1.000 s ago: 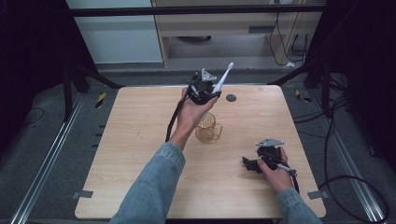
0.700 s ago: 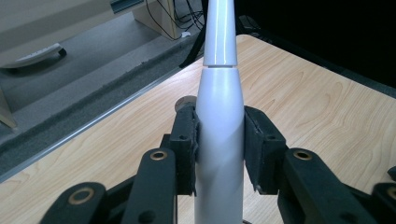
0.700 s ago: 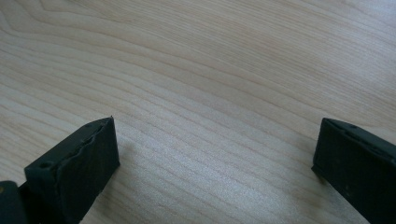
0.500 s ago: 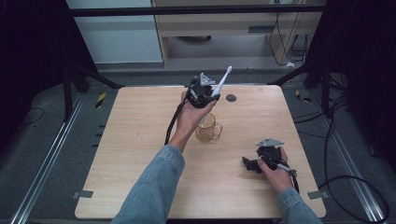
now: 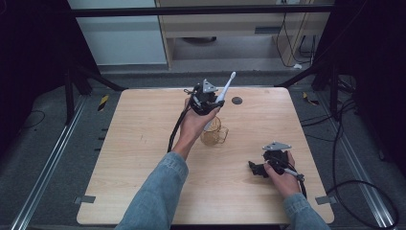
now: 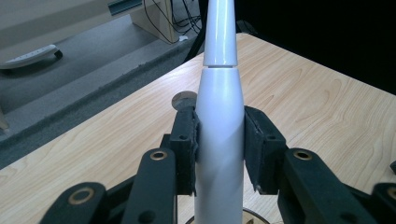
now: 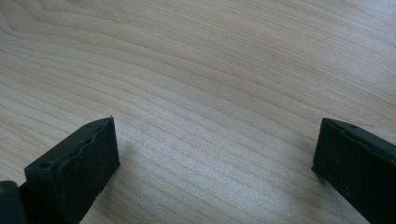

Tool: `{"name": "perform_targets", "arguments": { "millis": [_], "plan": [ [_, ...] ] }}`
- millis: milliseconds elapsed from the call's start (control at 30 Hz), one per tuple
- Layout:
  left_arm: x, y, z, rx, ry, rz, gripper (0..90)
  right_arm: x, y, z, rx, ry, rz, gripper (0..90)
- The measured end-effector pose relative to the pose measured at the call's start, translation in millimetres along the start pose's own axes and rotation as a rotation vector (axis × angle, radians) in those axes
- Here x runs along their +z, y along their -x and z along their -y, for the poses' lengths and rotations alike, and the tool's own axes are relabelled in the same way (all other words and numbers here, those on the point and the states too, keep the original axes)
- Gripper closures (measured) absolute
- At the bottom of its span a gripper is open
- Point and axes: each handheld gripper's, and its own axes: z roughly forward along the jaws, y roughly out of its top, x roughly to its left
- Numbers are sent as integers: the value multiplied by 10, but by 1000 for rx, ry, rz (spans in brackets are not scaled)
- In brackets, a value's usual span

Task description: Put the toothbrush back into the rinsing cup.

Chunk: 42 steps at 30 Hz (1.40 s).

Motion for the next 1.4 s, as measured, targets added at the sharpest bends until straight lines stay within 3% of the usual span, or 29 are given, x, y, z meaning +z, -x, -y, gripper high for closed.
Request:
{"name": "perform_targets", "arguments": {
  "millis": [1233, 1400],
  "plan": [
    [19, 62, 196, 26, -7, 1, 667, -1, -3, -1, 5, -2, -1, 4],
    [7, 95, 216, 54, -17, -5, 666, -1, -3, -1, 6, -2, -1, 4]
  ]
}}
